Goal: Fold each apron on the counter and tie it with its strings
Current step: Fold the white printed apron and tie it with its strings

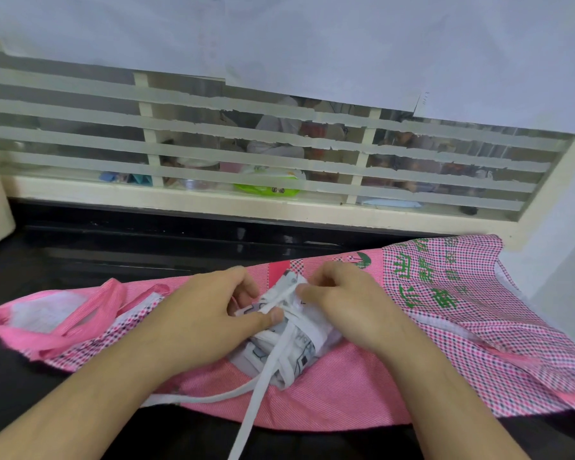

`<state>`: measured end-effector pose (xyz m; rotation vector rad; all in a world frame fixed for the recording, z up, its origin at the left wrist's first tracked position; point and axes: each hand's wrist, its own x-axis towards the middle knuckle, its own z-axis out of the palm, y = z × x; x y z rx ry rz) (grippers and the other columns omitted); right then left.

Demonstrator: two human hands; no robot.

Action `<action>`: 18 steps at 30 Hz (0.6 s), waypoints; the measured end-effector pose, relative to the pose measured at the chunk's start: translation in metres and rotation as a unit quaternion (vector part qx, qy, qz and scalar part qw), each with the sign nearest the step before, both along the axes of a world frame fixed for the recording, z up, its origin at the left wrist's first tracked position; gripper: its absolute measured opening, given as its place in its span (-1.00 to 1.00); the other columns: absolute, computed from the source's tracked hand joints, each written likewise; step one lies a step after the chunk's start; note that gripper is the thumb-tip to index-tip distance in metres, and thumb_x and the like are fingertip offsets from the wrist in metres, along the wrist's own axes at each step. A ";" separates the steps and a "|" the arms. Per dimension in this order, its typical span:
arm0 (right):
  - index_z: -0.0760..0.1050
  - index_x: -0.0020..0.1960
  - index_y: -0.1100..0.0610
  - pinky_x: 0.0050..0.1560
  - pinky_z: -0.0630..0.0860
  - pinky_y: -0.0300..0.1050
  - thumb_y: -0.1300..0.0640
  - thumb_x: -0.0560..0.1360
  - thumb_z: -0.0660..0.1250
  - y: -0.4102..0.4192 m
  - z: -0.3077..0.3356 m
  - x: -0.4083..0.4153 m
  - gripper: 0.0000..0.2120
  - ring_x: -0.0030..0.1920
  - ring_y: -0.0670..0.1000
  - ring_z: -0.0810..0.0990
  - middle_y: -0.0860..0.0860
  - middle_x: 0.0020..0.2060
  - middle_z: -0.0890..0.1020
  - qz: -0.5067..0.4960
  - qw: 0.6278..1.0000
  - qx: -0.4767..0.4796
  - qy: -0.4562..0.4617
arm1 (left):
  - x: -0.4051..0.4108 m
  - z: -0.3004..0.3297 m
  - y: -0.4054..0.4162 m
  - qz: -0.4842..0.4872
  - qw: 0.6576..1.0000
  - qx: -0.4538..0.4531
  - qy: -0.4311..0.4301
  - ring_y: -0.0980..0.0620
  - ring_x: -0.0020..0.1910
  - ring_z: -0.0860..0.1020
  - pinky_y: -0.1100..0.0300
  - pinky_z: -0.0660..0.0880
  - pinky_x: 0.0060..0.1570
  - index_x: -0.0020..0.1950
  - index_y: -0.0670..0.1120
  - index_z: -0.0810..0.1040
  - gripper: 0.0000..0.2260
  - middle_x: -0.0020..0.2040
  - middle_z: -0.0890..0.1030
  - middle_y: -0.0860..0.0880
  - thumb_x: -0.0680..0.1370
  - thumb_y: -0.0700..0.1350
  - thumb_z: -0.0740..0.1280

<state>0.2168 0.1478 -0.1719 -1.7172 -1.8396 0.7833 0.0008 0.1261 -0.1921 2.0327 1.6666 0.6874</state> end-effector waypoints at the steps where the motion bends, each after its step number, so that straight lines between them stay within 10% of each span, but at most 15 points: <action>1: 0.60 -0.07 0.09 -0.19 0.61 0.02 -0.07 0.54 0.41 0.000 0.000 -0.001 -0.79 -0.23 0.03 0.67 0.00 -0.23 0.68 0.017 1.000 -0.014 -0.012 | 0.001 0.000 -0.001 0.001 1.000 -0.007 -0.007 0.28 -0.14 0.58 0.27 0.52 -0.22 -0.04 0.22 0.59 -0.69 -0.13 0.64 0.26 0.41 0.39 0.45; 7: 0.62 0.01 0.15 -0.23 0.50 -0.13 0.09 0.53 0.42 0.002 0.002 0.002 -0.86 -0.25 -0.06 0.60 0.00 -0.22 0.64 0.072 0.996 -0.058 0.004 | 0.009 0.007 -0.006 -0.014 0.992 -0.021 -0.126 0.12 -0.14 0.65 0.18 0.64 -0.11 -0.04 0.13 0.71 -0.84 -0.13 0.71 0.13 0.43 0.04 0.62; 14: 0.55 0.11 0.11 0.04 0.61 0.17 0.20 0.31 0.53 0.008 0.005 0.009 -0.61 -0.05 0.14 0.72 0.20 -0.04 0.73 0.078 0.939 -0.030 0.334 | 0.004 0.017 -0.003 -0.037 0.950 0.024 -0.309 0.05 0.03 0.69 0.20 0.63 0.03 0.11 0.02 0.71 -0.72 0.04 0.73 0.00 0.44 -0.15 0.63; 18: 0.59 0.16 0.21 -0.07 0.62 -0.03 0.40 0.43 0.45 0.011 0.009 0.011 -0.68 -0.05 0.15 0.73 0.19 -0.03 0.74 0.044 0.888 0.046 0.456 | -0.002 0.019 0.002 -0.068 0.886 -0.107 -0.445 -0.03 -0.06 0.71 0.18 0.63 -0.10 0.23 -0.11 0.67 -0.65 0.08 0.74 -0.11 0.53 0.05 0.54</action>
